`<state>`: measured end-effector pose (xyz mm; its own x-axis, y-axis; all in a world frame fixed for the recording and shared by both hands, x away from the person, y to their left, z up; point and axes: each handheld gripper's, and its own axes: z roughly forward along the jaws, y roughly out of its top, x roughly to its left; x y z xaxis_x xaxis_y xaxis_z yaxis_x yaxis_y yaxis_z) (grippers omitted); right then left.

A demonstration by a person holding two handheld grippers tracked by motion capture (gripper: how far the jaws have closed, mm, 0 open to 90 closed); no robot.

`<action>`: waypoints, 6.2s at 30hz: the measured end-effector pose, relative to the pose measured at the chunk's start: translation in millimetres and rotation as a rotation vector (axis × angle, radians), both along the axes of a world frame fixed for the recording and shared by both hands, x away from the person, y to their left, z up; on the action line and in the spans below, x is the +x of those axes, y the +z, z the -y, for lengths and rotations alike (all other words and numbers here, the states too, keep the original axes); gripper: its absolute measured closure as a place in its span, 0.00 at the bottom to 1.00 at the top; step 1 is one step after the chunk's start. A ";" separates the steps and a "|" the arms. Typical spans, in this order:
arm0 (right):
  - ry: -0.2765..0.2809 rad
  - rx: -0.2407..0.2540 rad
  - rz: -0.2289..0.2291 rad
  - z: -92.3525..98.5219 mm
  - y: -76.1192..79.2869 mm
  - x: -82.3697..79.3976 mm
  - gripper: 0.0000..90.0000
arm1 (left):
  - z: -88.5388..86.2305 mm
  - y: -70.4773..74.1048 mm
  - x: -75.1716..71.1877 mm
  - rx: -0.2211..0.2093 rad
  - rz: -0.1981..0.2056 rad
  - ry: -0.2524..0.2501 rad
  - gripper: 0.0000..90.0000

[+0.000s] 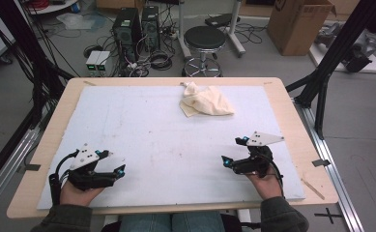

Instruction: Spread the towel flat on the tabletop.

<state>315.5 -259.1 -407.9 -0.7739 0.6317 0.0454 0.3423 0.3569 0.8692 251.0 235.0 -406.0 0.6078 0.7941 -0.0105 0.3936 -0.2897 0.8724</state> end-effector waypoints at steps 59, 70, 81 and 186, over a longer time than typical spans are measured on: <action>-0.015 -0.073 -0.096 -23.5 61.0 116.1 0.15 | -2.6 0.3 -1.3 -0.005 0.007 0.011 0.23; -0.031 -0.081 -0.093 -33.1 72.3 140.6 0.15 | -3.6 0.6 -0.8 -0.009 0.008 0.007 0.23; -0.043 -0.079 -0.123 -51.7 67.0 166.6 0.17 | -5.4 0.5 -0.8 -0.013 0.008 0.013 0.23; -0.149 -0.131 -0.216 -81.3 -13.4 215.0 0.89 | -4.8 -1.2 2.8 -0.014 0.003 0.005 0.23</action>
<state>530.6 -177.8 -421.3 -0.6532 0.7491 0.1099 0.5716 0.3927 0.7205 253.8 239.8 -407.2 0.6039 0.7968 -0.0195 0.3922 -0.2758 0.8776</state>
